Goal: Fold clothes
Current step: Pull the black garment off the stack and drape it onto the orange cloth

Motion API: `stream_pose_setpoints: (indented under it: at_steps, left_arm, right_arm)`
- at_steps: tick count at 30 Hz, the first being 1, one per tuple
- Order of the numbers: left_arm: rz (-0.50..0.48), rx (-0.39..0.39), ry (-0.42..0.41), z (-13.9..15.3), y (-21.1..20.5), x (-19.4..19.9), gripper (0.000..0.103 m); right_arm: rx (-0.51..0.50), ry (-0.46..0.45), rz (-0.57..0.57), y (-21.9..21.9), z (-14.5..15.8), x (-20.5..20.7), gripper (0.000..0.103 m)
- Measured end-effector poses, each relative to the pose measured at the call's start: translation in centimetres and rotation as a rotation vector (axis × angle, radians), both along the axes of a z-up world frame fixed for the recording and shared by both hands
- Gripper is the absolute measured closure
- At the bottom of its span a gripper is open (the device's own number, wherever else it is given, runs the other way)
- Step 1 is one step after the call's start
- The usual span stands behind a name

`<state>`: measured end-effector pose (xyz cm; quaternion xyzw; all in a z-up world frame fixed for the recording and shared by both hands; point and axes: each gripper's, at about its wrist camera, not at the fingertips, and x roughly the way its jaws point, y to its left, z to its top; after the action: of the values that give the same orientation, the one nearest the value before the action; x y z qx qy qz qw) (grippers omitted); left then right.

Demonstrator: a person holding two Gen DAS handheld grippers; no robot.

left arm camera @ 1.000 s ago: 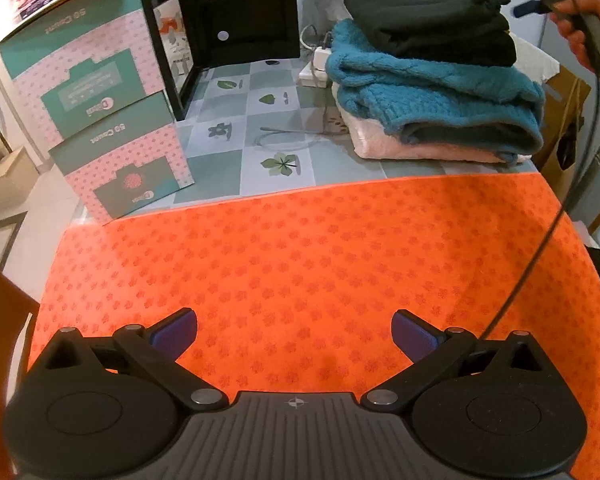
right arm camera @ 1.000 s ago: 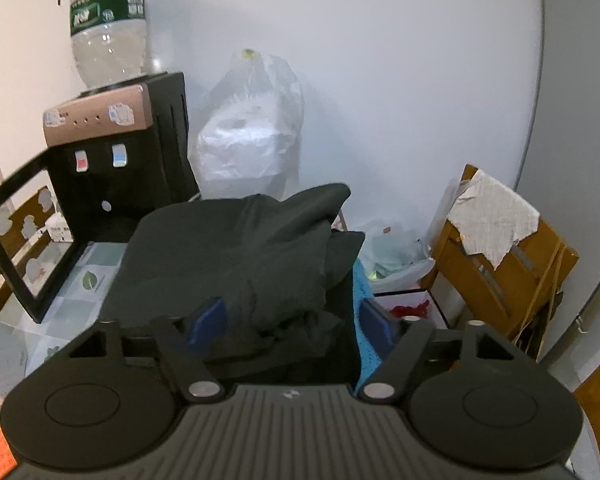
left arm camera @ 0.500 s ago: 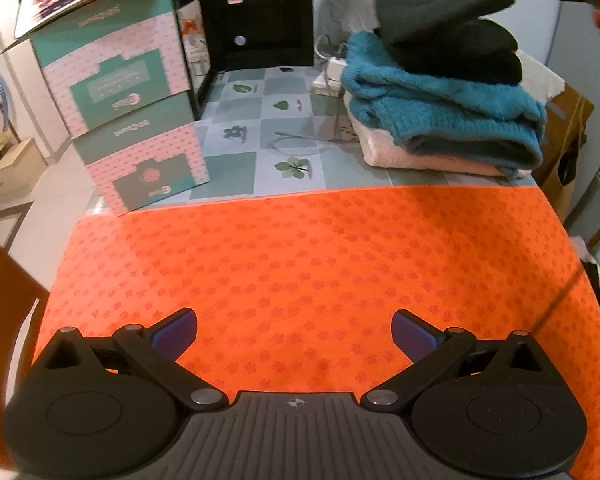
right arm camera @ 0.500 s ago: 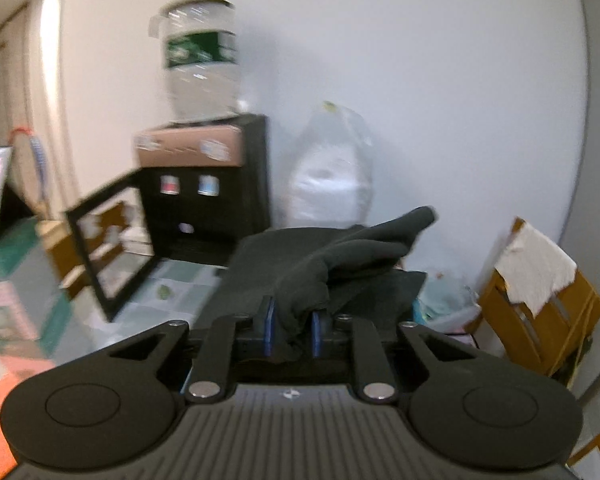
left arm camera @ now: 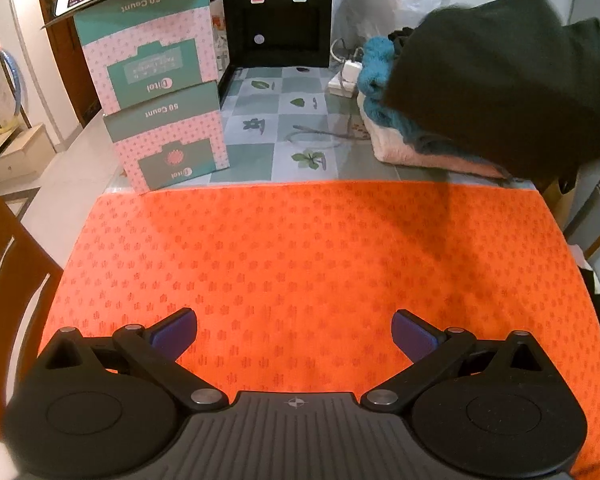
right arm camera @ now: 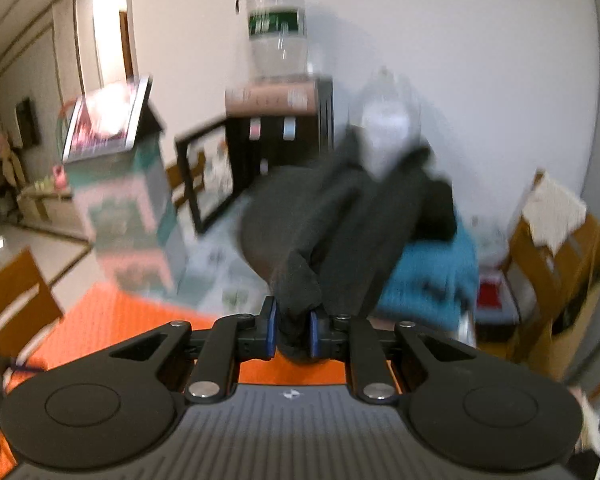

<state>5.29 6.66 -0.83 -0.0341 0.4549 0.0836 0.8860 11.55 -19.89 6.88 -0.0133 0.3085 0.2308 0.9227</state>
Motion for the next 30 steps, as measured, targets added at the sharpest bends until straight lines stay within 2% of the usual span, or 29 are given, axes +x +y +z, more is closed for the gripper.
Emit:
stream_pose_setpoints:
  at_steps: [5,6,17,19,25,30]
  left_arm:
    - [-0.003,-0.016,0.030,-1.1,0.0,-0.6,0.000]
    - [-0.004,-0.017,0.035,-1.3,0.0,-0.7,0.000]
    - [-0.018,-0.065,0.054,-2.1,0.4,-2.2,0.000]
    - [-0.005,-0.099,0.066,-2.3,0.9,-2.6,0.000]
    - [0.076,-0.236,0.082,-2.6,2.8,-4.0,0.000]
    - [0.091,-0.251,0.065,-2.3,3.2,-4.7,0.000]
  right_arm:
    - [-0.056,0.145,0.016,0.6,-6.4,-5.0,0.086]
    - [-0.065,0.153,0.029,0.9,-6.9,-5.6,0.086]
    - [-0.143,0.203,0.190,4.4,-9.7,-11.3,0.086]
    - [-0.157,0.211,0.219,5.0,-10.2,-12.3,0.086]
    - [-0.154,0.227,0.350,7.3,-9.3,-12.5,0.087]
    - [-0.172,0.294,0.450,8.8,-9.2,-12.6,0.082]
